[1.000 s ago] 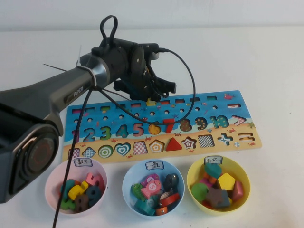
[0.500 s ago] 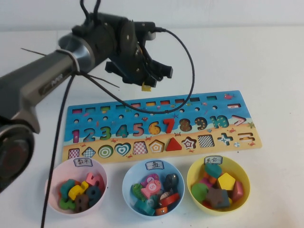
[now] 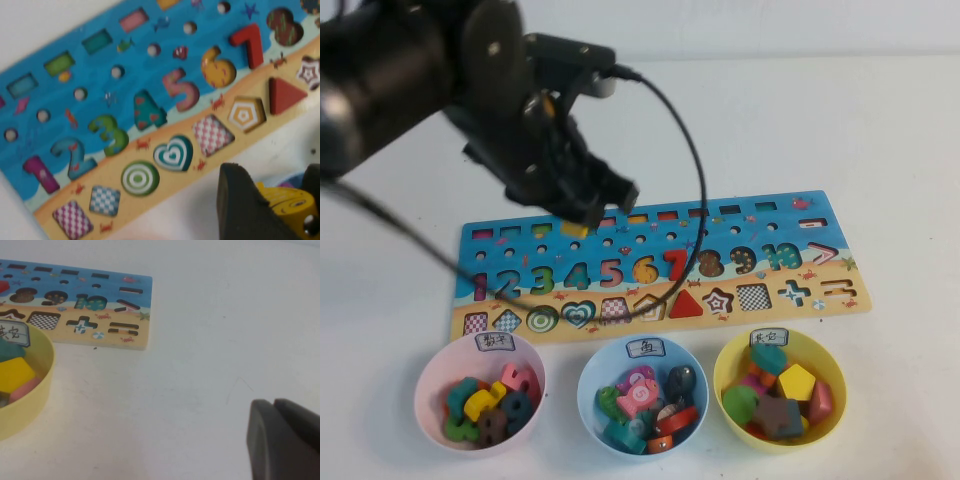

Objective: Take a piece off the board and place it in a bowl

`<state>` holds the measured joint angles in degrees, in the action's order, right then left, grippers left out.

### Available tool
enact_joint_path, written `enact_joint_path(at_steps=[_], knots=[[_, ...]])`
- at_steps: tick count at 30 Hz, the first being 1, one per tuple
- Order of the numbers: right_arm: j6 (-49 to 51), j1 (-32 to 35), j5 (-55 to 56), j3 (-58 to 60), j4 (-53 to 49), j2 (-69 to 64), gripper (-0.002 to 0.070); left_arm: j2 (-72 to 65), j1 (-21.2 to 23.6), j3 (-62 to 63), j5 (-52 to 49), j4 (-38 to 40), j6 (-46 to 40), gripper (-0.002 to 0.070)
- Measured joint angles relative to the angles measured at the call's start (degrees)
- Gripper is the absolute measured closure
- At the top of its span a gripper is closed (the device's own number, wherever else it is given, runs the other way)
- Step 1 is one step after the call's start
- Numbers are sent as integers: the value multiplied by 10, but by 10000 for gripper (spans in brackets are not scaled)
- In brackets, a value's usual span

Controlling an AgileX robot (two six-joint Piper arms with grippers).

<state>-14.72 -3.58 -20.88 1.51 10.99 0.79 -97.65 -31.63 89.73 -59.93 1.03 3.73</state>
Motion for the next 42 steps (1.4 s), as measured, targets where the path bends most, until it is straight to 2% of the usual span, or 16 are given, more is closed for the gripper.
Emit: enact_joint_path(at_steps=[8, 14, 19, 25, 35, 42], knots=[[0, 0, 0, 0, 0, 0, 694, 154, 0, -177, -6, 7, 11, 464], [0, 0, 0, 0, 0, 0, 694, 179, -4, -240, -15, 89, 16, 464], [0, 0, 0, 0, 0, 0, 694, 154, -44, -244, -10, 115, 12, 464], [0, 0, 0, 0, 0, 0, 694, 77, -103, -243, 0, 121, -49, 464], [0, 0, 0, 0, 0, 0, 694, -14, -108, -175, 15, 73, -62, 464], [0, 0, 0, 0, 0, 0, 694, -41, -108, -162, 14, 69, -62, 464]])
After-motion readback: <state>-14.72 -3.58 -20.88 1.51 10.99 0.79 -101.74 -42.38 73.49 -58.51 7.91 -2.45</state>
